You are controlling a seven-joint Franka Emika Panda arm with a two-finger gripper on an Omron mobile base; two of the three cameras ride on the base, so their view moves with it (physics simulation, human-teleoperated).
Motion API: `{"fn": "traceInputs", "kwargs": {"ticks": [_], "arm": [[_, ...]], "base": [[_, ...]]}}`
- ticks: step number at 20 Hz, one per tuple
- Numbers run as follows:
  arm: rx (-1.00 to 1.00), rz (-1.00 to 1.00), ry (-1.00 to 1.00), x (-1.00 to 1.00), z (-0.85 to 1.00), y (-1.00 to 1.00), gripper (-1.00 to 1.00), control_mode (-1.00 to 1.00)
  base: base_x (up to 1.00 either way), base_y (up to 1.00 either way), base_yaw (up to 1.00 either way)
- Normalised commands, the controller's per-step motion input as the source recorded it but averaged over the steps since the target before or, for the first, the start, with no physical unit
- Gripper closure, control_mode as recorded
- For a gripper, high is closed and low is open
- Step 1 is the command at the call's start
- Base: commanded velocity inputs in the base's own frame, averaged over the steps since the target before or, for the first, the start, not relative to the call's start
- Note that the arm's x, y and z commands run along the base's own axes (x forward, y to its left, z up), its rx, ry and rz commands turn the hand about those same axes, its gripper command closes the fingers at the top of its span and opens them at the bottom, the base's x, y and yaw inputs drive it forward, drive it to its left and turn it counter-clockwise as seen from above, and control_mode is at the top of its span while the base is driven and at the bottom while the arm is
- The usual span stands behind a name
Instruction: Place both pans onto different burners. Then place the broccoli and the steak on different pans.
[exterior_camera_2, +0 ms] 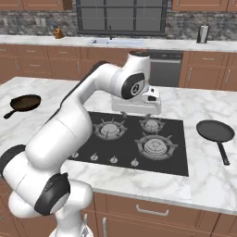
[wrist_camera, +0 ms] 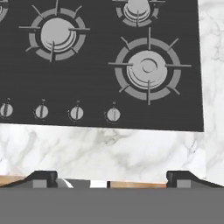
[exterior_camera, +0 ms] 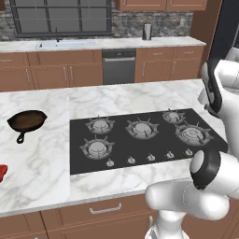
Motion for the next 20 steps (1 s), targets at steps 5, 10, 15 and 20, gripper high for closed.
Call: {"fn": "traceInputs", "kwargs": {"ticks": [5,10,15,20], "arm": [[0.0,0.0,0.06,0.0,-0.12,-0.61,-1.0,-1.0],[0.0,0.0,0.02,0.0,-0.13,-0.61,-1.0,-1.0],[0.0,0.0,0.0,0.0,-0.13,-0.58,-1.0,-1.0],[0.0,0.0,0.0,0.0,-0.31,-0.48,-1.0,-1.0]], "base": [[0.0,0.0,0.0],[0.0,0.0,0.0],[0.0,0.0,0.0],[0.0,0.0,0.0]]}}
